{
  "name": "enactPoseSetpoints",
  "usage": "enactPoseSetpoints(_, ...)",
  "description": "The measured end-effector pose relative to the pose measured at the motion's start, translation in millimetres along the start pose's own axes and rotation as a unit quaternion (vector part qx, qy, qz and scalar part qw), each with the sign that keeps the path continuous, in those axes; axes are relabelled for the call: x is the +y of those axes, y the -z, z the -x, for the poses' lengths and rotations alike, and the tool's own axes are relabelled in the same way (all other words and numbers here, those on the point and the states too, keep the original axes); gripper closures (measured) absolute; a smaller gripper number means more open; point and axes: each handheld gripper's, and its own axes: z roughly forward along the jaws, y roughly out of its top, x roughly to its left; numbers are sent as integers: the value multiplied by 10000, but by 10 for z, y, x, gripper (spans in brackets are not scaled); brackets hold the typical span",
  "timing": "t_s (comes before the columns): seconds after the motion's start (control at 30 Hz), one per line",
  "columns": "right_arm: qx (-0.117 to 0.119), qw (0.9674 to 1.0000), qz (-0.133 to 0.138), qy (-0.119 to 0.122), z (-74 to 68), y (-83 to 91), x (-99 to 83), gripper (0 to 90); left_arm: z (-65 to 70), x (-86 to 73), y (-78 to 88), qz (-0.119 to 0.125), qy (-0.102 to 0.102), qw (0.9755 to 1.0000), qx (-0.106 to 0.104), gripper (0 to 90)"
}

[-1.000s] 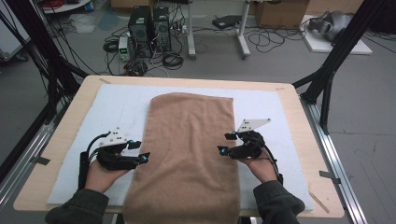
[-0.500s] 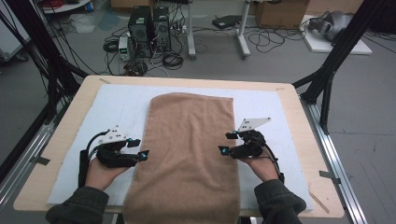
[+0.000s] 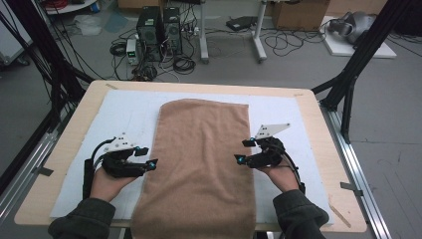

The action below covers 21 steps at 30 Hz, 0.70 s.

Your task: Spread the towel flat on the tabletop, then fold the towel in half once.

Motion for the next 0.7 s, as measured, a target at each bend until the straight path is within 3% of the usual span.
enactPoseSetpoints(0.23,-58,9999,-74,-36,70,-25,-1,331,-61,55,-36,-30,2,10000,61,416)
enactPoseSetpoints(0.53,-297,9995,-124,24,297,14,282,334,-164,410,-156,54,-207,9994,267,433)
enactPoseSetpoints(0.7,-464,9986,-163,-181,506,-84,276,345,-377,452,-354,-11,32,9993,380,455)
